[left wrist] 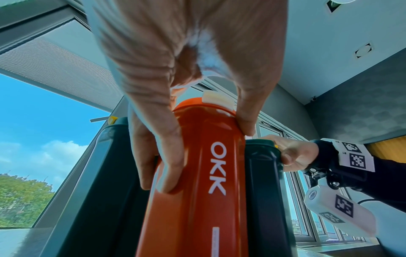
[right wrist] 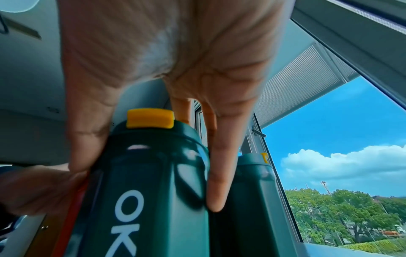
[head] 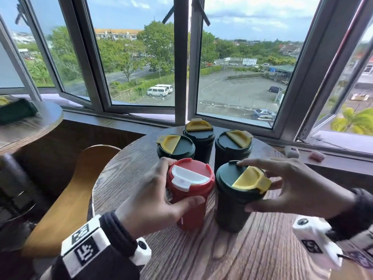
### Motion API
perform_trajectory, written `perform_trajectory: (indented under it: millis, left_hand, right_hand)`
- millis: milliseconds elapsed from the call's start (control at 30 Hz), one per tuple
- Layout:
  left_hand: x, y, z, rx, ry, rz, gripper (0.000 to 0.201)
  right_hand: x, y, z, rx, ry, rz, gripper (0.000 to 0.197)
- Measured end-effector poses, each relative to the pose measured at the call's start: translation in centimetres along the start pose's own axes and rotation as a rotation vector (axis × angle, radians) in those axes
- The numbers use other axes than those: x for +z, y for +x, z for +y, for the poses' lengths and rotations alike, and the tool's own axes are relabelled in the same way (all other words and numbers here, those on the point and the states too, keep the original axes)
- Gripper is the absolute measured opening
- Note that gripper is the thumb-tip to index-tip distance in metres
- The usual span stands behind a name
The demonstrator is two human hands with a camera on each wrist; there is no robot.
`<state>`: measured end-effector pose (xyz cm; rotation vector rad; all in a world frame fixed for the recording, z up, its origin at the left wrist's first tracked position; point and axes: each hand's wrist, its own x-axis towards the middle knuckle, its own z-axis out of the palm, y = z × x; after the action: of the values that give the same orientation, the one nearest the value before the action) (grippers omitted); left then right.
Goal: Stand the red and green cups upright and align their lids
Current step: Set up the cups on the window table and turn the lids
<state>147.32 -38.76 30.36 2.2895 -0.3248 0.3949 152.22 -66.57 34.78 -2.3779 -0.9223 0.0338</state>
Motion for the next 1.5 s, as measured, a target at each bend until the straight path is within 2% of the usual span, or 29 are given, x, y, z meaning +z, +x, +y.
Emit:
perform_trajectory:
  millis: [367, 567, 833, 1033, 1267, 1400, 1500]
  left_hand:
    - [0.2, 0.1, -0.1, -0.042, 0.021, 0.001, 0.078]
    - [0.5, 0.3, -0.2, -0.049, 0.027, 0.017, 0.073]
    - [0.4, 0.1, 0.1, -0.073, 0.006, -0.016, 0.077]
    - [-0.1, -0.1, 0.3, -0.041, 0.025, -0.049, 0.085]
    - [-0.5, -0.8, 0.2, -0.078, -0.129, -0.084, 0.07]
    - [-1.0, -1.6, 0.3, -0.063, -0.038, -0.098, 0.076]
    - [-2.2, -3.3, 0.2, -0.128, 0.02, -0.101, 0.083]
  right_hand:
    - [0.4, 1.1, 0.6, 0.047, 0.026, 0.049, 0.079]
    - [0.4, 1.0, 0.9, 0.08, 0.049, 0.04, 0.078]
    - [1.0, 0.6, 1.0, 0.066, 0.072, 0.057, 0.078]
    - [1.3, -0.3, 0.8, 0.114, 0.101, 0.075, 0.084]
    - [2.0, -2.2, -0.2, 0.165, 0.103, 0.105, 0.096]
    - [2.0, -3.4, -0.5, 0.147, 0.076, 0.134, 0.092]
    - [2.1, -5.0, -0.6, 0.164, 0.047, 0.149, 0.092]
